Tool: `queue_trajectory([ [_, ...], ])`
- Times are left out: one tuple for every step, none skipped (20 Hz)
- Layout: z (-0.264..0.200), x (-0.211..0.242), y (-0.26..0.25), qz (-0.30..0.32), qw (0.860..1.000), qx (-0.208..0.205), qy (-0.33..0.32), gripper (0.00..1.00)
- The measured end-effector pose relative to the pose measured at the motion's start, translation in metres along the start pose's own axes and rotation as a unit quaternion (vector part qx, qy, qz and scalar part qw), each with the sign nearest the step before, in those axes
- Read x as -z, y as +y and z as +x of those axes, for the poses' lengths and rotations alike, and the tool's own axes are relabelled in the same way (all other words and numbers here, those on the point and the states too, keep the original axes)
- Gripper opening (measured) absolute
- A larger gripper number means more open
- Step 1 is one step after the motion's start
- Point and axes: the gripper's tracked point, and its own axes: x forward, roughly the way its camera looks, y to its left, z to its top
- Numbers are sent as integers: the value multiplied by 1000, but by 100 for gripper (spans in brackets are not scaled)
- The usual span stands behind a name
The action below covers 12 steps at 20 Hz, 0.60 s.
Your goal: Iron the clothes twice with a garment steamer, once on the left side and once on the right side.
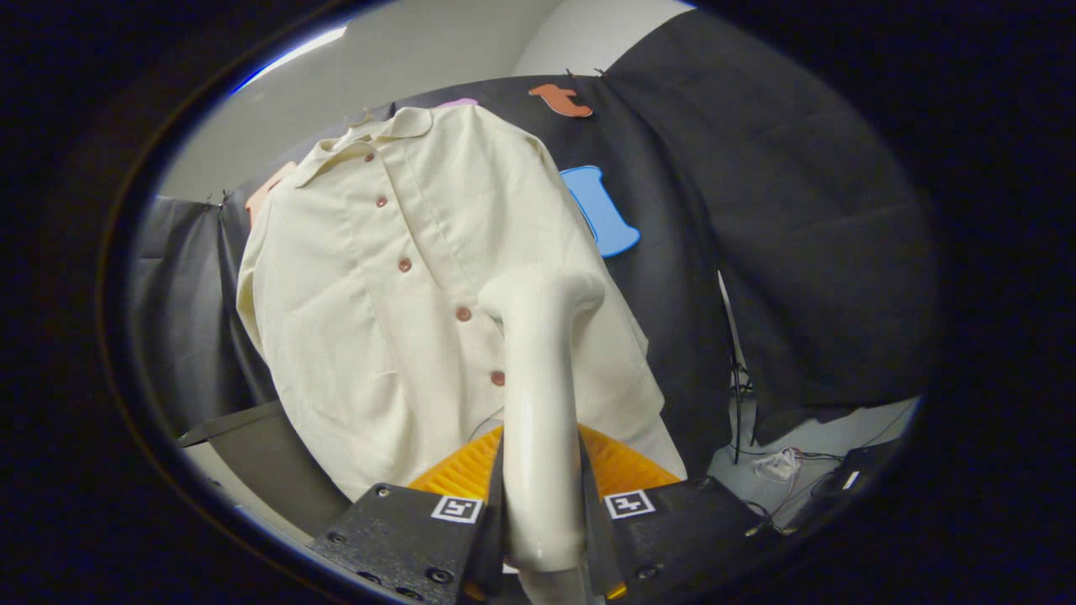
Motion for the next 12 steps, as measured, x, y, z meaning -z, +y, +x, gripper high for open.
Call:
queue_trajectory([
  [-3, 7, -4, 4, 1000, 4, 7, 39],
  [-6, 13, -8, 9, 1000, 8, 13, 39],
  [-11, 20, -11, 12, 1000, 12, 18, 39],
  [-16, 24, -13, 17, 1000, 15, 19, 39],
  [-22, 27, -14, 28, 999, 15, 19, 39],
  [-29, 30, -13, 40, 999, 14, 20, 38],
  [-35, 33, -11, 52, 998, 14, 19, 38],
  [-40, 36, -9, 52, 998, 14, 21, 38],
  [-47, 39, -5, 49, 998, 16, 23, 38],
  [-55, 41, 0, 49, 998, 14, 23, 38],
  [-64, 40, 9, 51, 998, 6, 22, 39],
  [-72, 40, 19, 52, 998, -1, 20, 39],
])
